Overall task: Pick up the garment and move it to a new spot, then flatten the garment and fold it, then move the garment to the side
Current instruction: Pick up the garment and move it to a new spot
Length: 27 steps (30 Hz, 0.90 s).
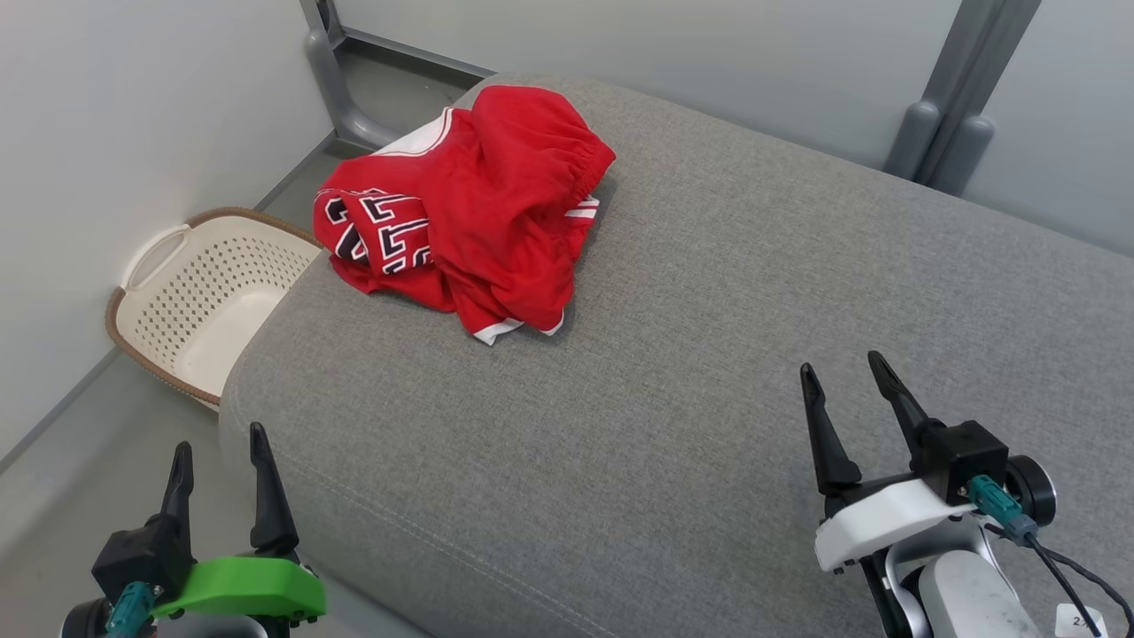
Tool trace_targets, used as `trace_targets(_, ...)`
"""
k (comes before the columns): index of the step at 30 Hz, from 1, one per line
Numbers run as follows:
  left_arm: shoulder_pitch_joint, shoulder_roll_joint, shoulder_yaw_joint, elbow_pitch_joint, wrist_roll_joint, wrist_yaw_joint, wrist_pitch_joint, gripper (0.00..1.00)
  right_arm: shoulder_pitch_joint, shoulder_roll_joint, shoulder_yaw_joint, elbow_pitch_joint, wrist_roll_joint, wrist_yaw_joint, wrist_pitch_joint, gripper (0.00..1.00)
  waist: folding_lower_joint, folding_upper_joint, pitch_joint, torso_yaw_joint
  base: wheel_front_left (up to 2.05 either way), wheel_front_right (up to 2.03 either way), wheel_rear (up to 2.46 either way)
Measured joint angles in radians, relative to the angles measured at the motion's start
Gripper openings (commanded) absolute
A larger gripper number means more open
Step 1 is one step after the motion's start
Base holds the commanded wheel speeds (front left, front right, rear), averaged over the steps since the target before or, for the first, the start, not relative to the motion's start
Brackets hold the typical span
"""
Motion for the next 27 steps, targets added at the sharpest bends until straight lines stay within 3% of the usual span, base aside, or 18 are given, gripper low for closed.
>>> trace_targets(7, -0.044, 0.000, -0.034, 0.080, 0.027, -0.033, 0.000, 1.00, 0.022, 0.000, -0.022, -0.015, 0.000, 0.000, 0.000, 1.00, 0.0000, 0.0000, 0.000, -0.007, 0.00, 0.00, 0.00)
trace_targets(15, -0.372, 0.001, -0.130, 0.336, -0.049, -0.081, 0.084, 1.00, 0.036, 0.000, -0.031, -0.046, -0.040, 0.000, 0.000, 1.00, 0.0000, 0.0000, 0.031, -0.028, 0.00, 0.00, 0.00)
trace_targets(21, -0.577, 0.012, -0.163, 0.476, -0.063, -0.107, 0.165, 1.00, -0.005, 0.001, -0.017, -0.059, -0.076, 0.000, 0.000, 1.00, 0.0000, 0.0000, 0.082, -0.087, 0.00, 0.00, 0.00)
trace_targets(27, -0.710, 0.070, -0.193, 0.585, -0.041, -0.119, 0.219, 1.00, -0.038, 0.000, -0.021, -0.072, -0.095, 0.001, 0.000, 1.00, 0.0000, 0.0000, 0.147, -0.179, 0.00, 0.00, 0.00)
